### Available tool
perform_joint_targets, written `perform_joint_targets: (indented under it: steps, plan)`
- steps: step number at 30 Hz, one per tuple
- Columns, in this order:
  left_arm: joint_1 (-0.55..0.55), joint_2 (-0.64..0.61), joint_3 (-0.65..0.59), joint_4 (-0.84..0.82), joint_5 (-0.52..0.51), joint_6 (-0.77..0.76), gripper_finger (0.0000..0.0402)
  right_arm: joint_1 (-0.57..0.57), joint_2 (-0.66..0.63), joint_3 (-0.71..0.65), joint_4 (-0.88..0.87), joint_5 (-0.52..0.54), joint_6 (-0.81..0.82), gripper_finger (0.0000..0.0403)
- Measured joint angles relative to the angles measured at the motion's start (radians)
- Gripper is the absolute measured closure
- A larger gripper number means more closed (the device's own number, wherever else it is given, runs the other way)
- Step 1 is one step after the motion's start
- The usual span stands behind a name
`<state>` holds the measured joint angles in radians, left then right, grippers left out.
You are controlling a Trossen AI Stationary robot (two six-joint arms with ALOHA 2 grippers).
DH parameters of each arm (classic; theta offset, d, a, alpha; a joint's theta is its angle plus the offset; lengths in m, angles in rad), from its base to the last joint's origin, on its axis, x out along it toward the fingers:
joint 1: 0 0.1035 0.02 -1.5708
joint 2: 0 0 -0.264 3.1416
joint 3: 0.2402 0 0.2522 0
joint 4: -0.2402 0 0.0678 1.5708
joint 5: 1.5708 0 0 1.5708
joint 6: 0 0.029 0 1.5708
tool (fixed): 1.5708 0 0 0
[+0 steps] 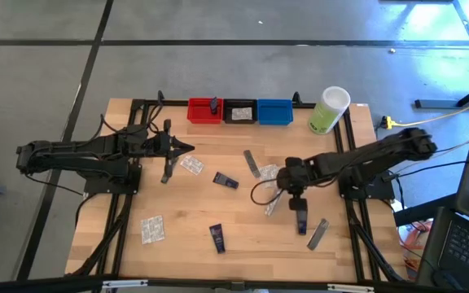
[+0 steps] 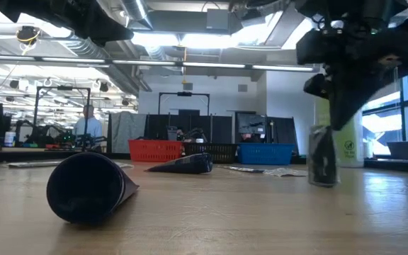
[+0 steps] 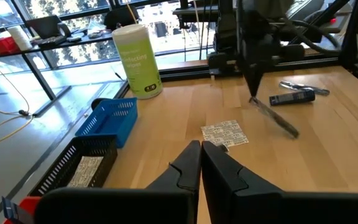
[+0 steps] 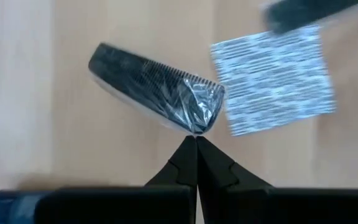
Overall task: Pick & Place Travel size toiletries
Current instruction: Put the black comb into the blue bin
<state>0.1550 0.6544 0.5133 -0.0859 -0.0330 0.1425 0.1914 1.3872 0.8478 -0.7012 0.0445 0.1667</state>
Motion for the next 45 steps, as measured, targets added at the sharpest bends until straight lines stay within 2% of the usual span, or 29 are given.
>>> perform_joint_targets:
  steps: [5,26,45]
  plan:
    - [0.000,0.000,0.000,0.000,0.000,-0.001,0.0389,-0.082,-0.011,0.000,0.003,0.027,-0.053,0.0403]
    - [0.000,0.000,0.000,0.000,0.000,0.000,0.0393,-0.435,-0.011,0.001,0.117,0.023,-0.253,0.0403]
    - [0.000,0.000,0.000,0.000,0.000,0.001,0.0390,-0.707,-0.008,0.001,0.322,0.018,-0.334,0.0403]
